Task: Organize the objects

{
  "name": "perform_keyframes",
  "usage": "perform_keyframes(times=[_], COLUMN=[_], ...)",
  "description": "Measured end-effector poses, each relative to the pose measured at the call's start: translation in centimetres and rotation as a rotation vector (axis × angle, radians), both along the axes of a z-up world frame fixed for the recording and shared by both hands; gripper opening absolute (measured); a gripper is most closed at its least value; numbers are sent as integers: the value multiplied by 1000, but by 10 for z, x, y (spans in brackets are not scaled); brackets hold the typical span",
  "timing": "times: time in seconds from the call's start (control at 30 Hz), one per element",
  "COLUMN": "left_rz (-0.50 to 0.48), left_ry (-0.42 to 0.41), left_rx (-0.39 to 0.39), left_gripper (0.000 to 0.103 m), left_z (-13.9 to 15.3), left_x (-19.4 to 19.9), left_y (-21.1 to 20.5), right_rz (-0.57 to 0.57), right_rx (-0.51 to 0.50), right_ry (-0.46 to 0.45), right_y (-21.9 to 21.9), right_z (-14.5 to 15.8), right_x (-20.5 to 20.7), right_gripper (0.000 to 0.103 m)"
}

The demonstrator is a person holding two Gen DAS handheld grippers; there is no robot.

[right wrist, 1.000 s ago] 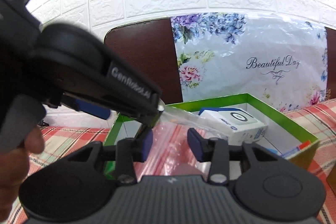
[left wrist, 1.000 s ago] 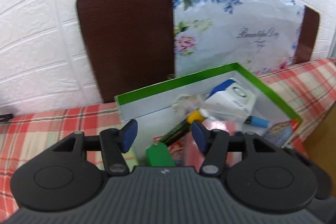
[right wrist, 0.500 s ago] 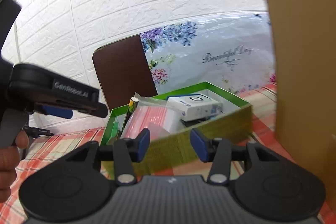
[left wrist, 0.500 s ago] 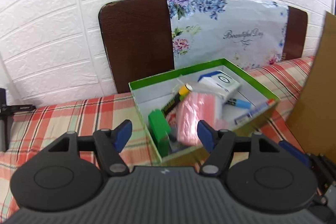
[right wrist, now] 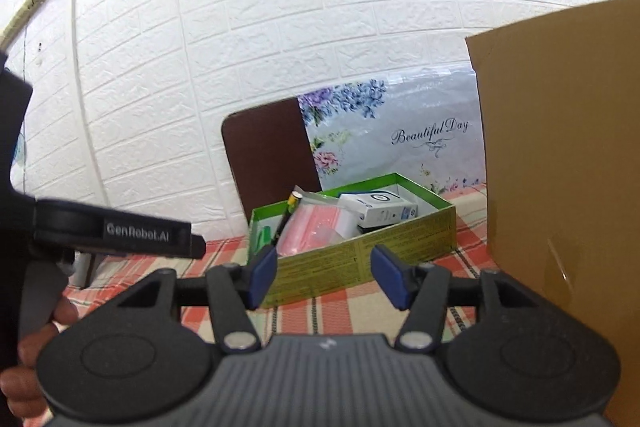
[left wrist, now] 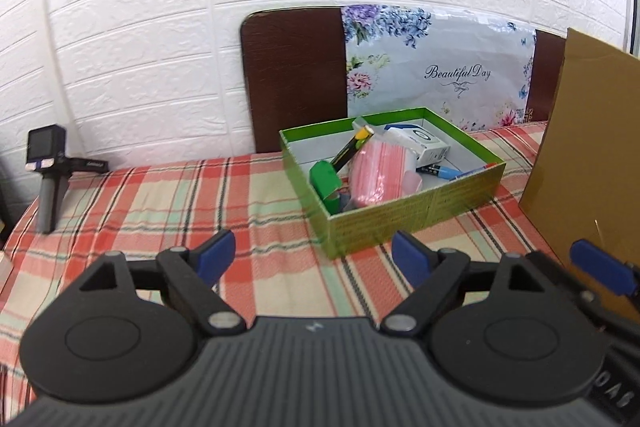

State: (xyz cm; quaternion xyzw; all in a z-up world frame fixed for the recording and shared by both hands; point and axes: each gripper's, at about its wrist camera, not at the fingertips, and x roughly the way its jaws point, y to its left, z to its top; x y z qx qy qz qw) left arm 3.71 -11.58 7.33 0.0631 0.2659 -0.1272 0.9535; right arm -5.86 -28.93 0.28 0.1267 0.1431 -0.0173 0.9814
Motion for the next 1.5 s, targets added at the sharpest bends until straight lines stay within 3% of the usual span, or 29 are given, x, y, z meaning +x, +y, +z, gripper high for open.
perform_keyframes(times=[0.1, 0.17, 0.37, 0.6, 0.87, 1.17, 1.5], left_rz=[14, 25, 51, 62, 78, 88, 119], left_ry=[-6, -8, 1, 29, 54, 93, 83], left_rx=[-5, 2, -2, 19, 29, 55, 115], left_gripper=[92, 93, 97, 97, 103, 103, 103], left_z=[-2, -5, -14, -31, -42, -52, -55], left_x=[-10, -15, -24, -26, -26, -20, -18], left_y=[11, 16, 33, 41, 43, 42, 36], right_rz=[8, 13, 34, 40, 23, 32, -14], right_rx=[-4, -18, -44, -22, 44, 62, 75], right_ry=[3, 3, -6, 21, 91, 148, 140], right_y=[8, 15, 30, 33, 27, 27, 20], right_z=[3, 4, 4, -3, -21, -34, -36], right_x=[-8, -12, -21, -21, -12, -1, 0], right_gripper=[64, 82, 90, 92, 103, 103, 103])
